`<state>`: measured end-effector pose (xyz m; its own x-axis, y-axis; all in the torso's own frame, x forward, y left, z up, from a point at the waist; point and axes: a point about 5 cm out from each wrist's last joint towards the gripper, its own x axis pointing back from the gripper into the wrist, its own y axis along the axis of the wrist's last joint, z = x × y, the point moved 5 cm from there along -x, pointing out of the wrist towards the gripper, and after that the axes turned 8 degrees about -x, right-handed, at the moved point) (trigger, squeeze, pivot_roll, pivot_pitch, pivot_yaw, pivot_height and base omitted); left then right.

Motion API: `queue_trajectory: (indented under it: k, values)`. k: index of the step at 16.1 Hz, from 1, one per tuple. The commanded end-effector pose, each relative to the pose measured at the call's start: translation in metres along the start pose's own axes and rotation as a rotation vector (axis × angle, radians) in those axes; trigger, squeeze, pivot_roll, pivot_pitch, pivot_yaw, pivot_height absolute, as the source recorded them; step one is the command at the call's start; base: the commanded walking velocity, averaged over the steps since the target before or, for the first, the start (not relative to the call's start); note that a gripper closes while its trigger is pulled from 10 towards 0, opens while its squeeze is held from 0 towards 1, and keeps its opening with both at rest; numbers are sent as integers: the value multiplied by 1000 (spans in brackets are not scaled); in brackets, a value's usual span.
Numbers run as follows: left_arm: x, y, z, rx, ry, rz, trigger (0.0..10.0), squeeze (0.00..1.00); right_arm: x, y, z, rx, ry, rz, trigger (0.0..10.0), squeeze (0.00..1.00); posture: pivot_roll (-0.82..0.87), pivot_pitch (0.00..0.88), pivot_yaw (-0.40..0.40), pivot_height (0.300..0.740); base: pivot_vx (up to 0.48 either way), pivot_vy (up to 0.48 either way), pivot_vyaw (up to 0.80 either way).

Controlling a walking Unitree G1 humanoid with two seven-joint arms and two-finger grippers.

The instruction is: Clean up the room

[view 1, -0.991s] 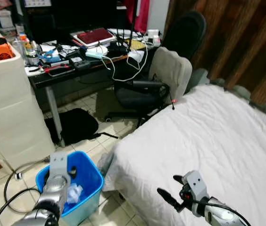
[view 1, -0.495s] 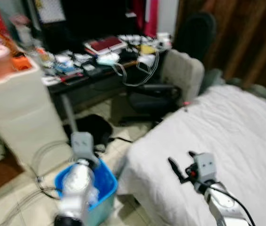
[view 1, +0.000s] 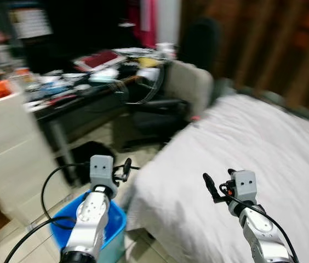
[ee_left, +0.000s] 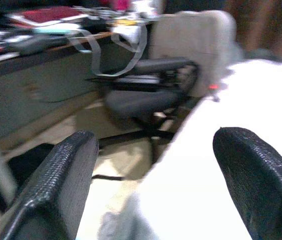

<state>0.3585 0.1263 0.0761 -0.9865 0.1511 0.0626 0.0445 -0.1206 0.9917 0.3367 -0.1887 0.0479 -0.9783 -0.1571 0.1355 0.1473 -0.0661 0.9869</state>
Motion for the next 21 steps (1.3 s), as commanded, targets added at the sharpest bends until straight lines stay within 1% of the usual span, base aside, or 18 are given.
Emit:
queue_trajectory:
  k: [1,2,3,5,7,9,13,14,18,21]
  values:
    - [-3,5,-6,-18,-29,-11,10000,0,-1,0,0,2,3,1,10000,0,-12,0,28,740,0,0,-750]
    - [-4,7,-7,-18,-38,-15,10000,0,-1,-1,1,-2,7,1,10000,0,-15,0,34,740,0,0,-750]
    - [-5,9,-6,-10,-37,-21,10000,0,0,-3,6,-34,43,7,10000,0,-15,0,36,740,0,0,-756]
    - [-4,5,-4,-32,-44,-8,10000,0,1,-3,13,-47,64,-6,10000,0,-14,0,37,740,0,0,-788]
    - [-5,-3,1,-73,-32,21,10000,0,-1,-4,12,-54,52,-5,10000,0,-17,0,43,740,0,0,-788]
    - [-4,-5,1,-113,-46,26,10000,0,-1,-2,10,-57,47,-10,10000,0,-18,0,42,740,0,0,-784]
    - [0,-5,-11,-85,-116,-4,10000,0,0,-3,10,-53,52,-4,10000,0,-19,0,37,740,0,-480,-788]
    - [1,-6,-11,-64,-104,-3,10000,0,0,-4,9,-49,48,-3,10000,0,-19,0,36,740,0,0,-788]
    - [-1,-8,-8,-84,-93,5,10000,0,-1,-4,5,-30,32,0,10000,0,-21,0,41,740,0,0,-783]
    - [-3,-10,-9,-64,-86,21,10000,0,1,-5,4,-33,23,-3,10000,0,-35,0,53,740,0,0,-781]
